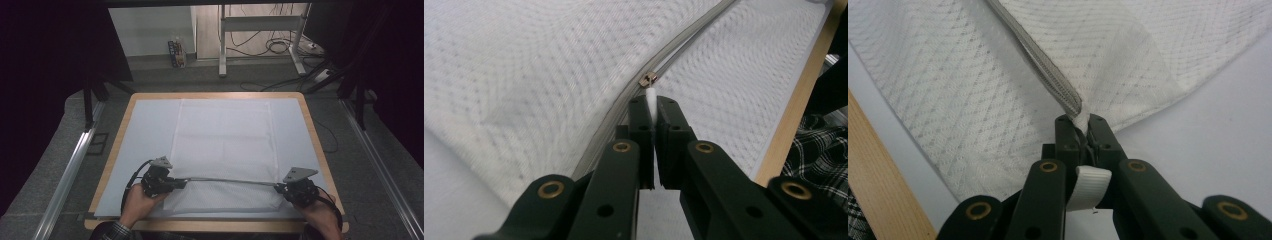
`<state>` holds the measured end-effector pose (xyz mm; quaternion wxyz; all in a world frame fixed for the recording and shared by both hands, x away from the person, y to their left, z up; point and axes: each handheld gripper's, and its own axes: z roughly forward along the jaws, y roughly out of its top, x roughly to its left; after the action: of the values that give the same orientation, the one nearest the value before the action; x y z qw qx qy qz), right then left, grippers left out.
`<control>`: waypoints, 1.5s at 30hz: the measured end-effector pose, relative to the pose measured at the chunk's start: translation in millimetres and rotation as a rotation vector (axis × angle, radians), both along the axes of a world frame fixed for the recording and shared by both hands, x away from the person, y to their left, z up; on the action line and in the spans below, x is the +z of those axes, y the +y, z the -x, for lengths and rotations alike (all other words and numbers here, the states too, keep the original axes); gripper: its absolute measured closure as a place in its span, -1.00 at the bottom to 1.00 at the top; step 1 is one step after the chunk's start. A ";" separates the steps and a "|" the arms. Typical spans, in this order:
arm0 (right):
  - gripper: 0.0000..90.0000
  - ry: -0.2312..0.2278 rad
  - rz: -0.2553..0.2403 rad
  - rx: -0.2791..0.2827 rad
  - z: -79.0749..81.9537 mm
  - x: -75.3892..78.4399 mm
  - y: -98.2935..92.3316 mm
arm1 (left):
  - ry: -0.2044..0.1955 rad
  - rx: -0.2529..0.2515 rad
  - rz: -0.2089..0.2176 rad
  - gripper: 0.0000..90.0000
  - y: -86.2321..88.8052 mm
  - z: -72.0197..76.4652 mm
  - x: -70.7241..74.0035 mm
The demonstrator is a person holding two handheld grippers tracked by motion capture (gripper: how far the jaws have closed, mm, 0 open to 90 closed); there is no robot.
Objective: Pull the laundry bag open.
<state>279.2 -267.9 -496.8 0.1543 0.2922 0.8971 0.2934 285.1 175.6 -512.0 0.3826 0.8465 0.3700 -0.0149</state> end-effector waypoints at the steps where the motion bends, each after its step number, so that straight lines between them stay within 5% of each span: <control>1: 0.89 0.001 0.000 0.000 0.0 0.0 0.0 | 0.001 0.004 -0.003 0.95 1.1 0.6 -0.3; 45: 0.89 0.022 0.013 -0.013 -1.5 -2.2 -1.8 | 0.034 0.163 -0.028 0.95 63.6 22.1 -8.7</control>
<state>280.7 -269.8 -499.0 0.1481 0.3005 0.8987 0.2831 263.0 239.1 -520.7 0.3644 0.8184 0.4443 0.0073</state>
